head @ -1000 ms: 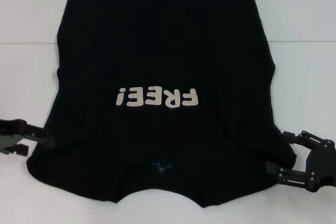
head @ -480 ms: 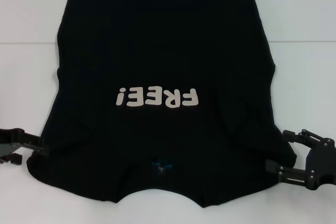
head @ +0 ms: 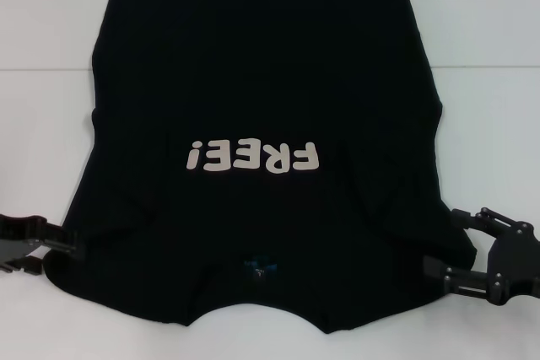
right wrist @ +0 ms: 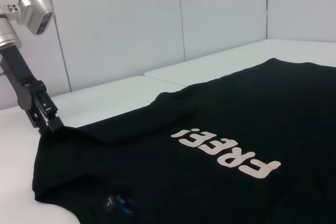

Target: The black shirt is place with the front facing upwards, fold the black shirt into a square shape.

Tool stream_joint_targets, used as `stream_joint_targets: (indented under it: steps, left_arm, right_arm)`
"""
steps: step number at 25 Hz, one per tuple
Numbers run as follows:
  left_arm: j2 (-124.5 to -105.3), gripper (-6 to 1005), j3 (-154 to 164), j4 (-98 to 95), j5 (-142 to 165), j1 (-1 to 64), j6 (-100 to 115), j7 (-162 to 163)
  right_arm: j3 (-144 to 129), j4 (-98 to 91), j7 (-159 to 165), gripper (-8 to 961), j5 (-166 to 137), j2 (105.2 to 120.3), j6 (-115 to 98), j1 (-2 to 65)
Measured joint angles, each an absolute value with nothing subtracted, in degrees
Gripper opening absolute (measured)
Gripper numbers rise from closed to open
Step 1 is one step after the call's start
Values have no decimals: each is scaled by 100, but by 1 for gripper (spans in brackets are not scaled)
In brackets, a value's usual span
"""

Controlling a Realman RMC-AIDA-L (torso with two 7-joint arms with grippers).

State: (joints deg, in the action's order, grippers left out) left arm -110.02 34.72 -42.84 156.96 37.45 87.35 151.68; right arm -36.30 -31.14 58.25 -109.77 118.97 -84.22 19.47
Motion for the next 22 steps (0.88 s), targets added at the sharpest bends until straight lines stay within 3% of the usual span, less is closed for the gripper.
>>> stream_joint_targets:
  steps: [17, 22]
  left_arm:
    - [-11104, 805, 3524, -4312, 15698, 3764, 8704, 14965]
    - [-11119, 640, 3606, -4323, 15707, 3730, 8671, 14936]
  right_arm:
    - [-3639, -3111, 5837, 947, -10978, 11900, -8392, 1981]
    - [-3639, -3111, 5839, 947, -10978, 11900, -8392, 1986]
